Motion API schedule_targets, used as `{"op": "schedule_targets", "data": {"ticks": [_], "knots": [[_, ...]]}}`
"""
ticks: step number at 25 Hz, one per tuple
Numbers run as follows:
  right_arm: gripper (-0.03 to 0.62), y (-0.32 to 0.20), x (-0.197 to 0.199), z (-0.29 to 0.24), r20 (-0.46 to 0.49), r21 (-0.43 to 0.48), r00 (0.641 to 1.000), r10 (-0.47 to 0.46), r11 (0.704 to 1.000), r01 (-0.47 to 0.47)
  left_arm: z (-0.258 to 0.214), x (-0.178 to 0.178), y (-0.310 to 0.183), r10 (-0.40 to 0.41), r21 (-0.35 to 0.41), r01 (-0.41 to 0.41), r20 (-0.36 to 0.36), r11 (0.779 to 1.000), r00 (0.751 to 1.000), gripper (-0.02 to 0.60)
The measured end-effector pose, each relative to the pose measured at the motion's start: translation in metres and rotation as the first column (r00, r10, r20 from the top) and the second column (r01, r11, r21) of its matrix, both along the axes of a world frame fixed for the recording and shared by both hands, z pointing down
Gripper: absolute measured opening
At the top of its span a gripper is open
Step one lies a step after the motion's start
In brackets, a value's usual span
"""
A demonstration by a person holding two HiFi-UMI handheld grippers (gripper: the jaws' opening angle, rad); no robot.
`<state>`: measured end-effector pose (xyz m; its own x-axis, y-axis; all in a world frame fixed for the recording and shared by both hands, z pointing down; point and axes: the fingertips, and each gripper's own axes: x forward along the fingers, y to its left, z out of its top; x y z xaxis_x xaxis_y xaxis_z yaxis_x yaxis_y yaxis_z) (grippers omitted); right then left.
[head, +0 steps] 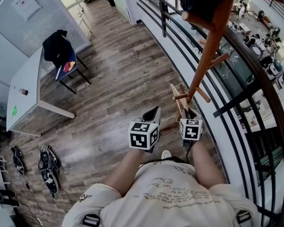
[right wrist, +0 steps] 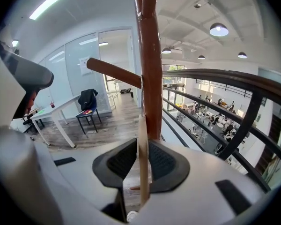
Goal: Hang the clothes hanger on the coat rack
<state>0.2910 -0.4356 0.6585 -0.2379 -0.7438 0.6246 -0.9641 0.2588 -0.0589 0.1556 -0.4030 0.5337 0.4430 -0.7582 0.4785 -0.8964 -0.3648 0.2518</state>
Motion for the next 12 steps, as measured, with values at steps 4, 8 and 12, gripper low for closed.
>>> {"op": "schedule_targets", "data": {"ticks": [4, 8, 12], "knots": [[0.115, 0.001, -0.001, -0.004, 0.025, 0.032, 1.000, 0.004, 0.999, -0.005, -0.002, -0.001, 0.002, 0.004, 0.004, -0.004, 0.001, 1.000, 1.000, 0.005], [0.126, 0.004, 0.002, -0.016, 0.033, 0.084, 0.999, 0.034, 0.996, -0.037, -0.003, -0.003, 0.007, 0.007, 0.009, -0.007, -0.003, 1.000, 1.000, 0.004], [0.003, 0.010, 0.012, -0.032, -0.007, 0.137, 0.994, 0.107, 0.985, -0.105, -0.007, -0.005, 0.012, 0.016, 0.015, -0.016, -0.010, 1.000, 1.000, 0.003]]}}
